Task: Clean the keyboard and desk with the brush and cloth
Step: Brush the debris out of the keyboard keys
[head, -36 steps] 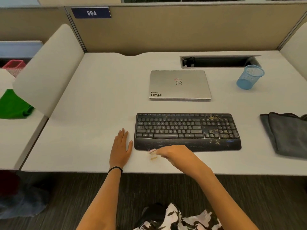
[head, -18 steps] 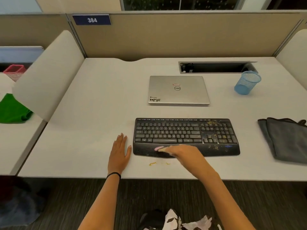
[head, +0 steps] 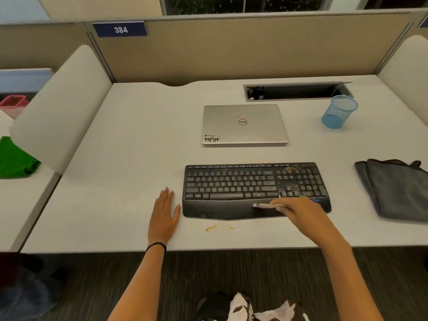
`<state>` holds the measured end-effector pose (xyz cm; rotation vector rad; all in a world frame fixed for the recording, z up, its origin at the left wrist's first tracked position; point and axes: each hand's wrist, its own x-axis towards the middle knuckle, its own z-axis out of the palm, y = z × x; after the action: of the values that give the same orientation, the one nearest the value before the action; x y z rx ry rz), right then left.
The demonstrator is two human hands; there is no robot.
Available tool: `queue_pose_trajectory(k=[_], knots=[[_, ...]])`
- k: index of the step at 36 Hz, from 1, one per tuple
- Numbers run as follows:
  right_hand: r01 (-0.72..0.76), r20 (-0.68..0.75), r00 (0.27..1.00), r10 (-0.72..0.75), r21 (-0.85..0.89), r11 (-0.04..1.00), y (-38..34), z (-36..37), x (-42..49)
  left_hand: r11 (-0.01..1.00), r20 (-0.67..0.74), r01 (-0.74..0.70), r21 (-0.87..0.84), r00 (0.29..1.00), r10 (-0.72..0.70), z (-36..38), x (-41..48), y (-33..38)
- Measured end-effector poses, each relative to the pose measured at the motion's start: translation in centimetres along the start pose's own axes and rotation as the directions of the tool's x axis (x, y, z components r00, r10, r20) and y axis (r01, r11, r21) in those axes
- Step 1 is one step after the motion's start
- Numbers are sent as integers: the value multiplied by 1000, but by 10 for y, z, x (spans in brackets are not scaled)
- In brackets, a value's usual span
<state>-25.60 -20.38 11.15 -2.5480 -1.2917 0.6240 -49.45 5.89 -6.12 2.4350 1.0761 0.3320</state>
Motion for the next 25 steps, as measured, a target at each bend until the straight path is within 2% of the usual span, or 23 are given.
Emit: queue_pose_trajectory(k=[3, 5, 10, 18, 22, 25], knots=[[2, -233, 972, 40, 176, 984, 7, 0, -1, 1000, -7, -1, -3, 1000, 1, 0, 0, 1], [-14, -317, 943, 106, 278, 961, 11, 5, 3, 1000, -10, -1, -6, 1000, 1, 0, 0, 1], [-73, -315, 927, 205, 384, 921, 18, 21, 15, 1000, -13, 2, -9, 1000, -2, 1, 0, -1], [-33, -388, 897, 211, 416, 909, 14, 21, 25, 1000, -23, -5, -7, 1000, 5, 2, 1, -2], [-29, -350, 923, 161, 353, 935, 11, 18, 21, 1000, -21, -7, -4, 1000, 7, 2, 1, -2], [-95, -192, 973, 129, 174, 980, 10, 13, 15, 1000, -15, 6, -10, 1000, -6, 2, 1, -2]])
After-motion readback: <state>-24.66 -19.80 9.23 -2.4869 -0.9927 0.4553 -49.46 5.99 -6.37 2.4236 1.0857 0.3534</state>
